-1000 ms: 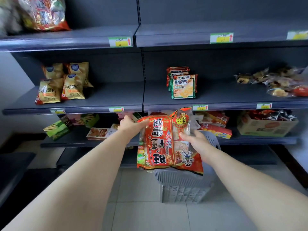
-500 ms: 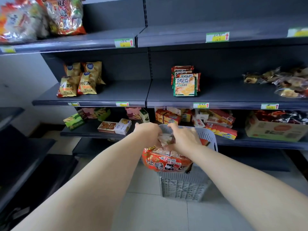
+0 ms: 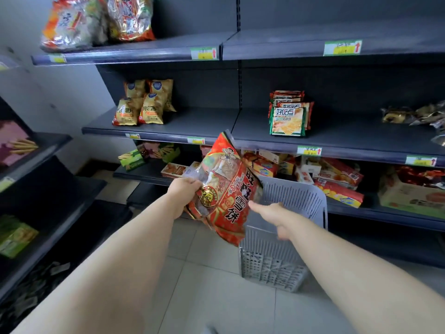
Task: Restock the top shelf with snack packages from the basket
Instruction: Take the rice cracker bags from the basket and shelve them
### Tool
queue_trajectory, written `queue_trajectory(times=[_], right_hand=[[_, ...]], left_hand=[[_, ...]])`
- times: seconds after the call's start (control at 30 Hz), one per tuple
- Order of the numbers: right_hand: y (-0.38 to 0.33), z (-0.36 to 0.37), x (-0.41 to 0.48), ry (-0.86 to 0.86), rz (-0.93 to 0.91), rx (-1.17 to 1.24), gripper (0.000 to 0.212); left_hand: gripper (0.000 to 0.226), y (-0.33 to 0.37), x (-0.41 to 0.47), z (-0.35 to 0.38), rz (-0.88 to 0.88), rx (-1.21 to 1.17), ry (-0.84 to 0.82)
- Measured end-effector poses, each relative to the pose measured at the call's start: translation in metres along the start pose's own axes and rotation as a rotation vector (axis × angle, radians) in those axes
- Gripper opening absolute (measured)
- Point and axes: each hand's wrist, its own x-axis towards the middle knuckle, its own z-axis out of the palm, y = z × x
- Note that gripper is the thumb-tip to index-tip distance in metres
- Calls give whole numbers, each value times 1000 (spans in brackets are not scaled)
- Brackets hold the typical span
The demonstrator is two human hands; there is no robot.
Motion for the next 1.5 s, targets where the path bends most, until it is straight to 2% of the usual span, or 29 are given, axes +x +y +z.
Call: queue_trajectory(times=[0.1,0.17,0.23,0.33,0.4,0.5,0.67,0.8,1.0,1.27,1.5], right_hand=[[-3,16,3,-213,-27,215,121],[-9,24,2,-267,-105,298,103],[-15,33,2,-197,-188,303,86],[-34,50,7,-32,-335,257,63],[-52,66,8,28,-401,227,61],[-82,94,2,81,-492,227,64],[-142,138,-3,69,-570,383,48],[-194,175,-6,153,-711,425,50],[-269,214,-7,275,-868,321,51],[-369,236,20,550,-943,78,47],[-478,233,50,520,-1118,91,52]], left_hand=[[15,-10,-4,-20,-58,-239,-33],[19,-12,-4,-34,-82,-321,-35],[30,-16,3,-50,-103,-327,-18],[76,-15,12,-76,-157,-199,-25],[86,-11,16,-94,-129,-71,-103],[74,-13,33,-124,-67,6,-146],[66,-4,75,-184,84,-143,-97],[61,15,103,-227,204,-218,-69],[49,48,143,-278,334,-215,54],[53,113,216,-316,465,-291,221],[43,192,296,-350,512,-282,373]])
